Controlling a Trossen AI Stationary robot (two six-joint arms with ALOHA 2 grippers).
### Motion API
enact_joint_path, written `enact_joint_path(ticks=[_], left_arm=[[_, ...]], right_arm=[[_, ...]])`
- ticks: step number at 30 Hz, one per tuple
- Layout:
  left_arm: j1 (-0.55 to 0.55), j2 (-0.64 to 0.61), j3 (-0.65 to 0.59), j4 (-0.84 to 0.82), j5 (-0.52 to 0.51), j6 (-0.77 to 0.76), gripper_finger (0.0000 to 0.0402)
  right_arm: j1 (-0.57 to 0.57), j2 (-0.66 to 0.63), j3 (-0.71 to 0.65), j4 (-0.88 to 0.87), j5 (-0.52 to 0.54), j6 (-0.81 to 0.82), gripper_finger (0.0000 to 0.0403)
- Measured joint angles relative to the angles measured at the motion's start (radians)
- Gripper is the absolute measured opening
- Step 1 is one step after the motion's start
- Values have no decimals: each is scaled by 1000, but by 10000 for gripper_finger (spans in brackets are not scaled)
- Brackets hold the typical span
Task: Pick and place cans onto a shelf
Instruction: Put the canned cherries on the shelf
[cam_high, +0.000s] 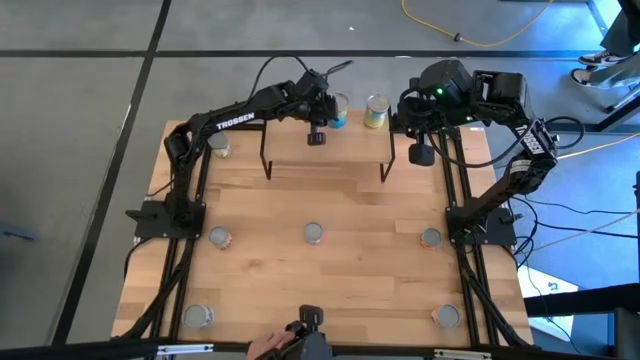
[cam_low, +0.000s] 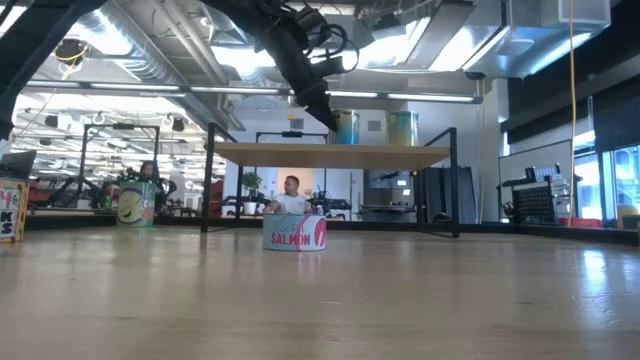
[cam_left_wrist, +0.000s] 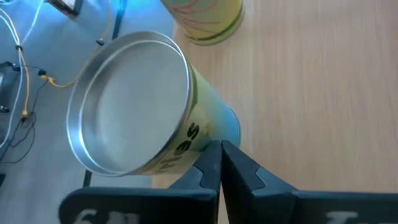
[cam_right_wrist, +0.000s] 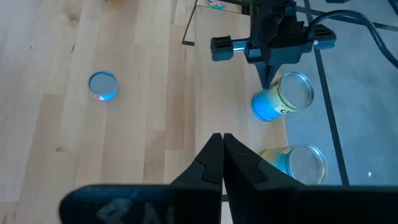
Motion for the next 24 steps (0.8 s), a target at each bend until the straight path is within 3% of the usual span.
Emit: enact_joint_path(ticks=[12,17,24], left_arm=[[-57,-43,0,-86,-37,-11,0],[-23,-44,0,-119,-147,-77,0],[27,-35,0,-80,-143,-84,0]], right_arm=[[0,0,0,0,0,0,7],[0,0,0,0,0,0,7],[0,0,0,0,0,0,7]])
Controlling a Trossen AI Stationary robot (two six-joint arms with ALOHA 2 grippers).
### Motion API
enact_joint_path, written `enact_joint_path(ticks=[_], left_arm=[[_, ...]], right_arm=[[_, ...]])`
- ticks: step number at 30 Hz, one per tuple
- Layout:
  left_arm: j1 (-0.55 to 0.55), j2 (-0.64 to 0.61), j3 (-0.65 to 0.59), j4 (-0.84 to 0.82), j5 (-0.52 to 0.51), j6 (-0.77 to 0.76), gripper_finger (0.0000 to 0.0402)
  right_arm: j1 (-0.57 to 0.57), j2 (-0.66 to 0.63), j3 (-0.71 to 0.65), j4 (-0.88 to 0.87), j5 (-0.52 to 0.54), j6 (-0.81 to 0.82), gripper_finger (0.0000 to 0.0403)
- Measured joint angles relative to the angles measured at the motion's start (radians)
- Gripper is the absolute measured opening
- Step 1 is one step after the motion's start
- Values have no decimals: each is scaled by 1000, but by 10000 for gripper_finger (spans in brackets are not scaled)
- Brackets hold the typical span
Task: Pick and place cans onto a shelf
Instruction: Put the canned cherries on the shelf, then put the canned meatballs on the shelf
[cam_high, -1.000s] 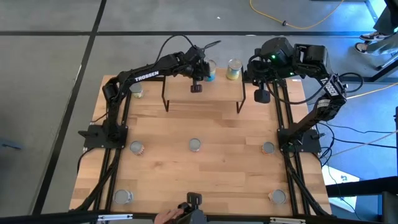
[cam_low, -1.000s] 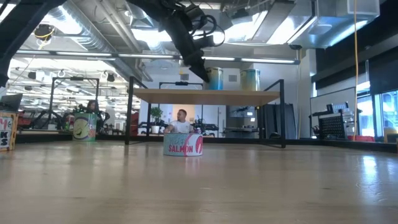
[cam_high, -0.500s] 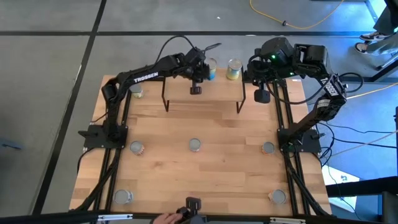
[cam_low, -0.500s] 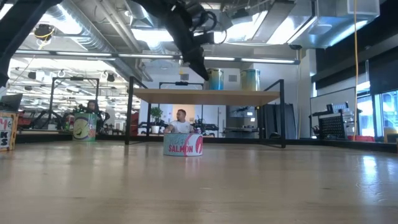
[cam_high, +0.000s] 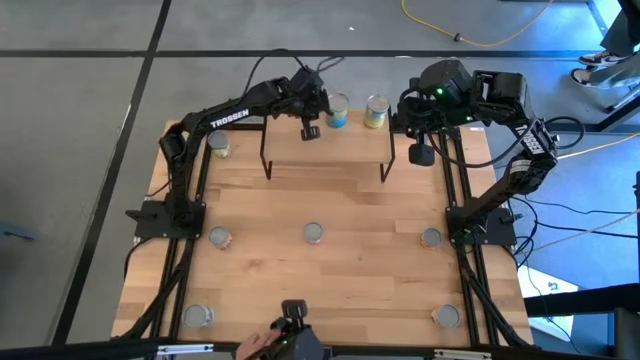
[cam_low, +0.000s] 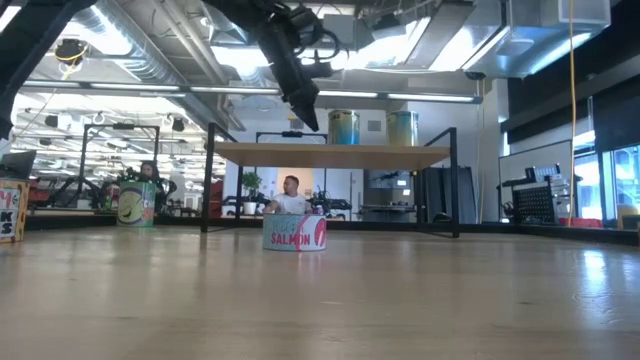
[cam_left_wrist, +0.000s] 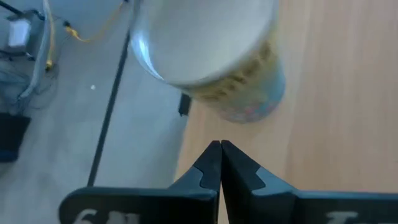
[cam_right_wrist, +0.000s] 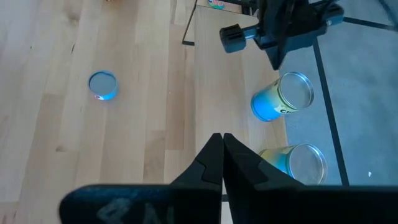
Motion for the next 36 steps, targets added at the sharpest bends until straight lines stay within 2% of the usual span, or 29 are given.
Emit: enact_joint_path(ticks=[4,18,23,30,36], left_arm=[[11,0,0,17,41,1,0],[3,28,0,71,78,31,0],[-1,28,0,72,74,31,0],[-7,10,0,32,15,30,0],[16,5,0,152,9,78,0]], right_arm=[[0,0,0,0,0,0,7],[0,0,0,0,0,-10,7],[0,0,0,0,0,-10,7],[0,0,0,0,0,-9,7],[0,0,0,0,0,-9,7]])
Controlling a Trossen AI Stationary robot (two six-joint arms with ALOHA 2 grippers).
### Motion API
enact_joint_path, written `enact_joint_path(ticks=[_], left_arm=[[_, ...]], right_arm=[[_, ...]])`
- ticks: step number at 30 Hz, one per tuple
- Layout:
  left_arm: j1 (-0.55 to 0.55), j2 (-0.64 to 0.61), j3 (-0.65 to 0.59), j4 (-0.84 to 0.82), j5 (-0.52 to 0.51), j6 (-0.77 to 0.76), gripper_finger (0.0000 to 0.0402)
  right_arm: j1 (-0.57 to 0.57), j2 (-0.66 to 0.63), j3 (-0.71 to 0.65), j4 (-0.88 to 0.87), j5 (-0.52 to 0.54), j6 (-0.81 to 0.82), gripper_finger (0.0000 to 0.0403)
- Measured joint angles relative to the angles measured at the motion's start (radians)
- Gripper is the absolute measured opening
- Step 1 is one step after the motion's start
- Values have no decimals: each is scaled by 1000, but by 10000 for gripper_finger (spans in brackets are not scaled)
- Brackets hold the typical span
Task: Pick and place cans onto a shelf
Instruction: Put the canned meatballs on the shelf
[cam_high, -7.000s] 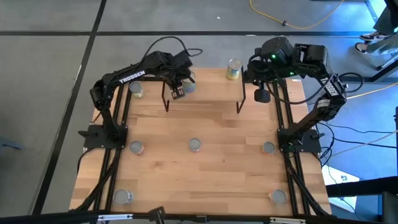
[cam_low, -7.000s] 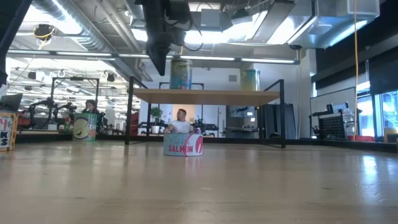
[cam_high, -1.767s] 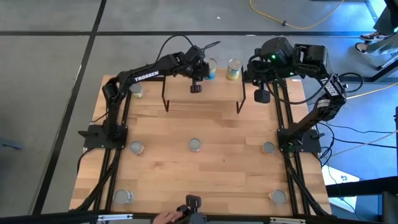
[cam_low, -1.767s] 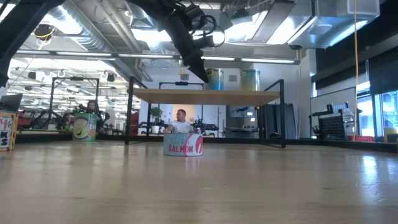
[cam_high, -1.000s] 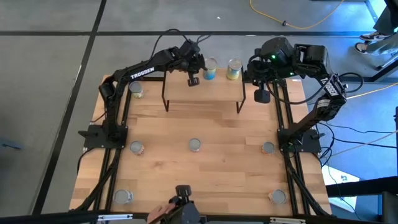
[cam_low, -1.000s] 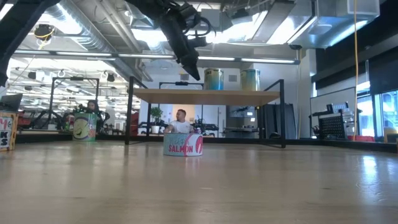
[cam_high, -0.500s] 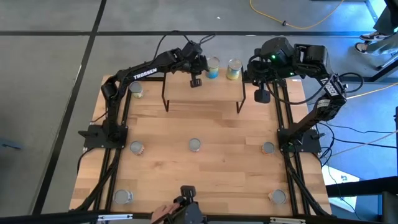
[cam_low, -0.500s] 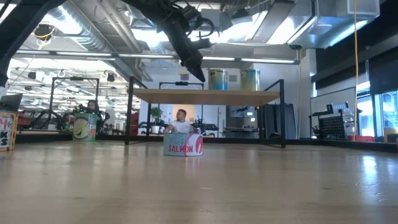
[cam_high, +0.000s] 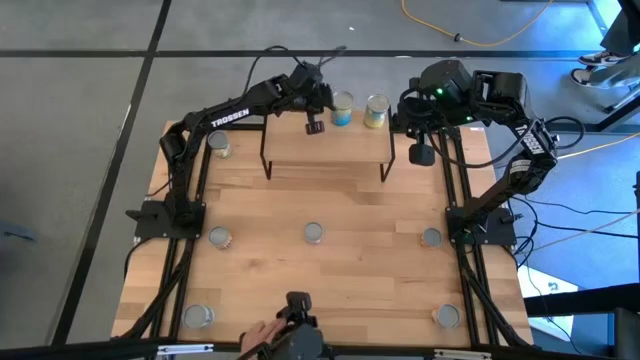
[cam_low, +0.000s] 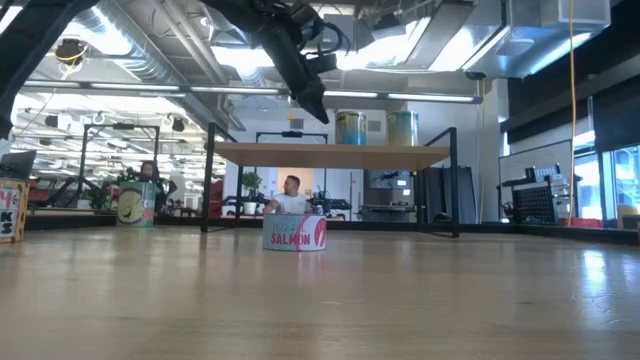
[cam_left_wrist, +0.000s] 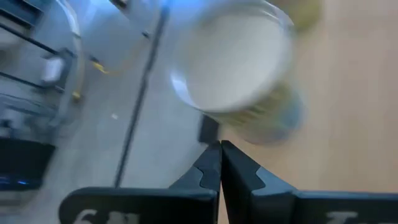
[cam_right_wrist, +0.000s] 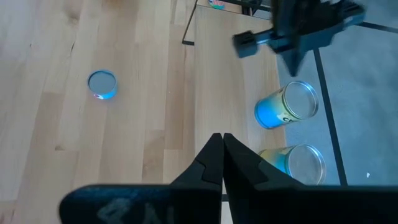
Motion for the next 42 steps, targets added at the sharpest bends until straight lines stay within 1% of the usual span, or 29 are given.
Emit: enact_joint_path(ticks=[3,7,10,14,17,22,27,29,32,34,37,40,42], left_arm=[[20,8,2,51,2,5,0],[34,7,0,33,-21,-22,0],[31,-31,3,-31,-22,-55,0],[0,-105,53,-190,-9,-82,0],[-42,-160,77,-327,11,-125,0],[-134,-247,87,-486,7,-203,0],[-214,-291,86,-662,15,-318,0],[-238,-311,87,-744,59,-362,0],[-276,-318,87,-848,157,-406,0],[-295,-320,85,-924,228,-423,0],[-328,-330,87,-1016,320,-424,0],[-368,-330,81,-1011,411,-425,0],[-397,-344,81,-1015,499,-424,0]], right_arm=[[0,0,0,0,0,0,7],[0,0,0,0,0,0,7],[0,0,0,0,1,1,7],[0,0,0,0,33,1,7],[0,0,0,0,34,0,7],[0,0,0,0,34,-3,7],[0,0,0,0,34,-3,7],[0,0,0,0,34,-4,7],[0,0,0,0,17,-6,7],[0,0,0,0,-13,-7,7],[0,0,0,0,-93,-51,7],[0,0,0,0,-162,-59,7],[0,0,0,0,-197,-59,7]])
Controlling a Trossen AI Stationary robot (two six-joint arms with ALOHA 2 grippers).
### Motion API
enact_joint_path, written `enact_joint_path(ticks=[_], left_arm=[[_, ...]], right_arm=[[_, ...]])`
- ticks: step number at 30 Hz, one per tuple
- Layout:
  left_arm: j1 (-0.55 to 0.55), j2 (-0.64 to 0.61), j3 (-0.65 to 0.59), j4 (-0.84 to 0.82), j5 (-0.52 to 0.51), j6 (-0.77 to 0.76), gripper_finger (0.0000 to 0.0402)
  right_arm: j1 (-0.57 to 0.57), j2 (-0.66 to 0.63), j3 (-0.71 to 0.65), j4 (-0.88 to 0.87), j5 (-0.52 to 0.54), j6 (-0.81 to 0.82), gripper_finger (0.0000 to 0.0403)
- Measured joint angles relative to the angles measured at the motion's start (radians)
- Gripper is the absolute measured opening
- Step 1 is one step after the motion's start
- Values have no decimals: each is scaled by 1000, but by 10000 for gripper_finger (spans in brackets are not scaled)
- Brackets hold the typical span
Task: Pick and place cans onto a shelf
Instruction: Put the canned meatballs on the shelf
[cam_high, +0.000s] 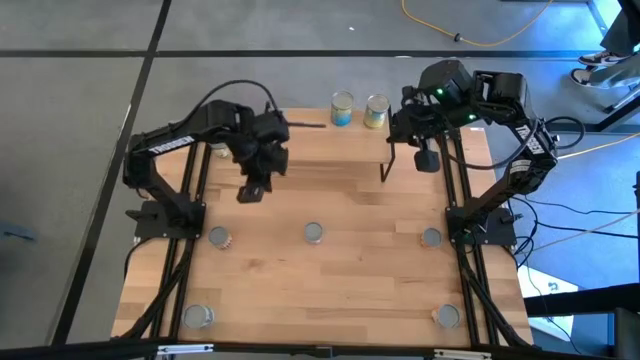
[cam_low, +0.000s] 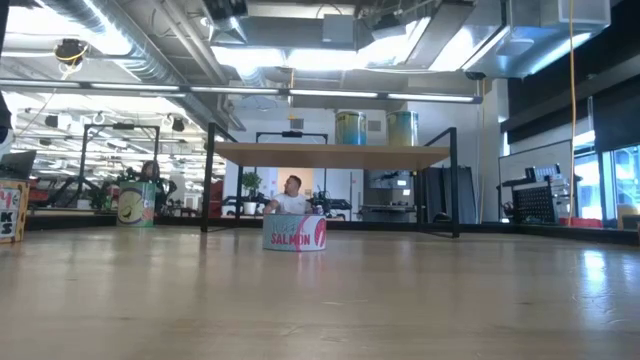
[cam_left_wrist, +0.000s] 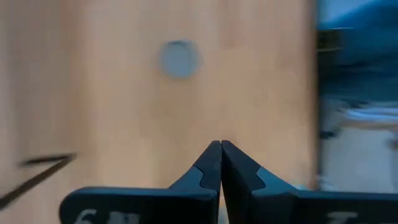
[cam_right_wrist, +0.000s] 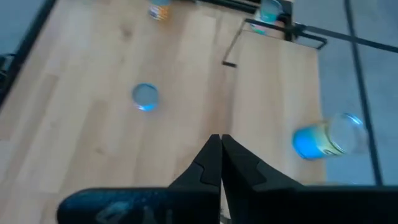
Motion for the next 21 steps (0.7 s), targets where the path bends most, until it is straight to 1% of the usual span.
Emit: enact_joint_path(ticks=[2,3,5,9,12,16,21], left_arm=[[-31,-15,2,-2,68,-4,0],[-47,-24,0,0,78,-16,0],[-83,-40,0,-1,79,-35,0],[-150,-94,-22,-3,75,-136,0],[-200,-140,-56,-3,36,-242,0],[-272,-195,-120,-1,-24,-393,0],[-349,-235,-176,-1,-58,-556,0]], right_arm=[[0,0,0,0,-38,-1,7],[0,0,0,0,-57,-1,7],[0,0,0,0,-96,-2,7],[5,0,0,0,-169,-3,7],[8,0,0,0,-202,-2,7],[8,0,0,0,-206,0,7],[8,0,0,0,-206,0,7]])
